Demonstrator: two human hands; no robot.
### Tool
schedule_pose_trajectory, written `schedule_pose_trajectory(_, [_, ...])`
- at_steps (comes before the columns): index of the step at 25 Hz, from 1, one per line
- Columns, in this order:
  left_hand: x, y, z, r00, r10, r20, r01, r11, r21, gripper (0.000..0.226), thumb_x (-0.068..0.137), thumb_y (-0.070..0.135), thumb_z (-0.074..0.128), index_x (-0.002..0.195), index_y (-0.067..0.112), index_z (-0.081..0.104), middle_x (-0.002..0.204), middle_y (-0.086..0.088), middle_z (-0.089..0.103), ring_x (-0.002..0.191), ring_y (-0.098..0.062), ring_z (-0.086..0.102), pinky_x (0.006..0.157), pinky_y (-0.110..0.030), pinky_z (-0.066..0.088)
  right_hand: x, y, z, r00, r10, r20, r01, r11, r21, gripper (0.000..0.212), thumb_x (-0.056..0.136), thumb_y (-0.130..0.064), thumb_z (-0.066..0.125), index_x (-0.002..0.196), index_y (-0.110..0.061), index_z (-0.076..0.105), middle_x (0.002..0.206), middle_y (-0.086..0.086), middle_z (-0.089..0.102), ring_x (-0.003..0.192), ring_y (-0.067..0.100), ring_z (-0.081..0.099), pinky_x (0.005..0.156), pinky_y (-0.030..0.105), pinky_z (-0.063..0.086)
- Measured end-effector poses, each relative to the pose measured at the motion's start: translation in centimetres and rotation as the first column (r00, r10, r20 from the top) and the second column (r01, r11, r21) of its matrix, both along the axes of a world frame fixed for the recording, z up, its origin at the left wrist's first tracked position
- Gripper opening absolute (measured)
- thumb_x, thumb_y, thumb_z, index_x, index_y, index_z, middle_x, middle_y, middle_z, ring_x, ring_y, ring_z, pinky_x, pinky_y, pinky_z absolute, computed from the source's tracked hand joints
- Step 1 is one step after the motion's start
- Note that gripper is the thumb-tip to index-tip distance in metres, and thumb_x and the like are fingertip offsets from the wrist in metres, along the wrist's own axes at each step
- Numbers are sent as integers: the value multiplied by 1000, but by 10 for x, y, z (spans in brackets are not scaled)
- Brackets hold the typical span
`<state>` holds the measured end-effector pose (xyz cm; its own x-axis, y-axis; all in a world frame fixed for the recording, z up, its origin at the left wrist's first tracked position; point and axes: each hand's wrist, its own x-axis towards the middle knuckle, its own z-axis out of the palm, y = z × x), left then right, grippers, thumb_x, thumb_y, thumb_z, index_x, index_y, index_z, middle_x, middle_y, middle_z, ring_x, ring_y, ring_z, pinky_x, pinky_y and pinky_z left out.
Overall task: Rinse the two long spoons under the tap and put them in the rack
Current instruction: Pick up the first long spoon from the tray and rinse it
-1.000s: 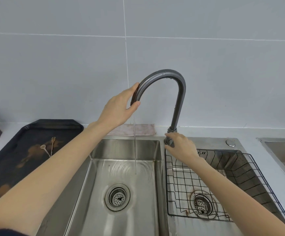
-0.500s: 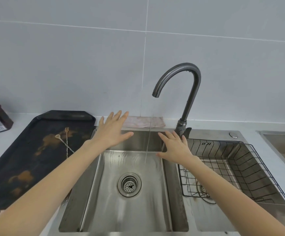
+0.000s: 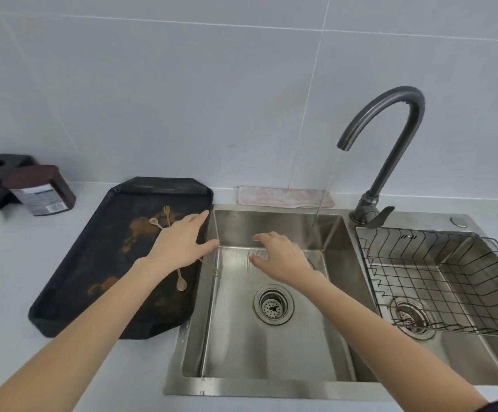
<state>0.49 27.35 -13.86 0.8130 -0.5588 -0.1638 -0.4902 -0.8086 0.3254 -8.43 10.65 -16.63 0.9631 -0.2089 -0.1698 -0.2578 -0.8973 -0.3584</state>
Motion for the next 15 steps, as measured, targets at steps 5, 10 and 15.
schedule_pose_trajectory(5, [26,30,-25,985,126,-118,-132,990,-39,60,89,36,52,141,16,30,146,-9,40,126,-26,48,103,-41,42,33,39,-15,1000,2,-17,0,997,79,37,91,-26,49,126,-15,52,128,9,58,116,29,54,93,38,45])
schedule_pose_trajectory(10, [52,38,-60,915,268,-301,-300,952,-64,46,90,33,51,130,11,47,126,-8,61,106,-25,62,92,-36,50,68,58,-36,993,-32,-109,48,988,148,31,91,-24,48,117,-11,60,117,9,66,108,28,60,86,36,49])
schedule_pose_trajectory(15, [62,28,-86,879,326,-347,-365,930,-50,34,91,34,49,112,11,63,107,-9,70,85,-24,67,82,-33,53,87,67,-65,968,-62,-245,112,975,193,31,90,-34,50,110,-13,61,110,9,68,102,29,62,83,36,50])
